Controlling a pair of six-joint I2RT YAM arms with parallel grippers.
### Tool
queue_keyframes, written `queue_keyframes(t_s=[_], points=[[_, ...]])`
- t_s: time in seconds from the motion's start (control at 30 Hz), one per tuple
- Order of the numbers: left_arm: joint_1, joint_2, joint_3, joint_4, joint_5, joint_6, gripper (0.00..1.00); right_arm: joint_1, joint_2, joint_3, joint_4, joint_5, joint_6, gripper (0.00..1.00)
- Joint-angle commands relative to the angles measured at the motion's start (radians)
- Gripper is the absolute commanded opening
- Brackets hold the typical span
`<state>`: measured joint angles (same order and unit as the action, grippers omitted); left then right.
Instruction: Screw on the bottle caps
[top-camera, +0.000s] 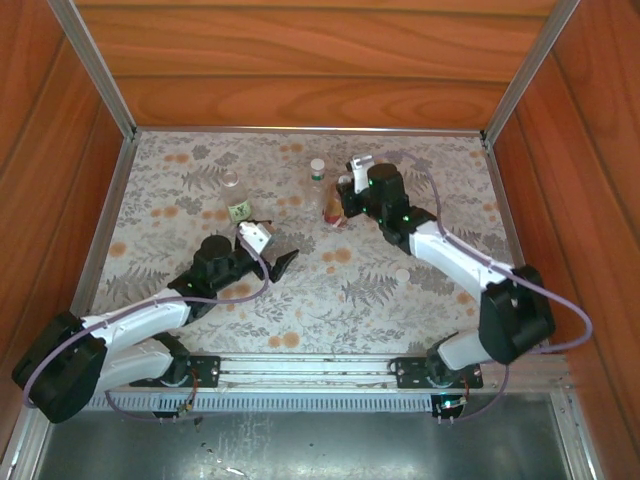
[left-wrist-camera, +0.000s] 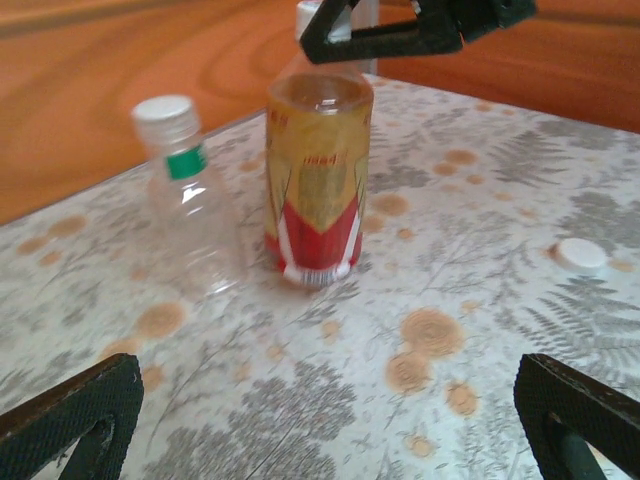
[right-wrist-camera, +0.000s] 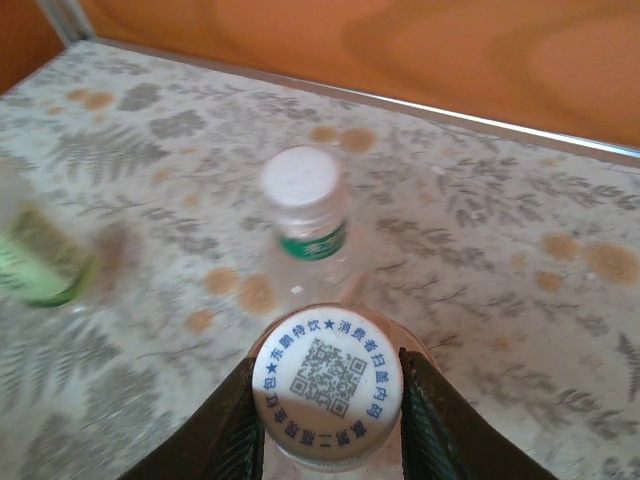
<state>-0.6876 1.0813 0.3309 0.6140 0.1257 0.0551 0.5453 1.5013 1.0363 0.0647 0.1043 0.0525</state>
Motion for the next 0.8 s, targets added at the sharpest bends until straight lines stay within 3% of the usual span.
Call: queue_keyframes(t_s=[0.0,0.17,0.4,0.6,0.73,0.77], points=[[-0.005,-0.027,-0.025,0.047,-0.148,-0.053,1.00,-0.043,0.099,0.104,0.042,0.031,-0.055,0.33],[-0.004,-0.034,-0.036,0.047,-0.155,-0.052,1.00,-0.090,0.252,0.240,0.004,0.005,-0.080,0.34],[-0.004,-0.017,-0.030,0.046,-0.154,-0.047,1.00,-0.113,0.330,0.287,-0.012,-0.021,-0.094,0.41],[0.023,-0.033,-0.033,0.046,-0.170,-0.048,1.00,-0.114,0.279,0.271,-0.023,-0.020,-0.102,0.75],[0.105,-0.060,-0.041,0.042,-0.153,-0.070,1.00,-0.114,0.205,0.240,-0.043,0.013,-0.074,0.90],[0.131,-0.069,-0.042,0.040,-0.142,-0.078,1.00,-0.113,0.184,0.225,-0.039,0.039,-0.051,0.99]])
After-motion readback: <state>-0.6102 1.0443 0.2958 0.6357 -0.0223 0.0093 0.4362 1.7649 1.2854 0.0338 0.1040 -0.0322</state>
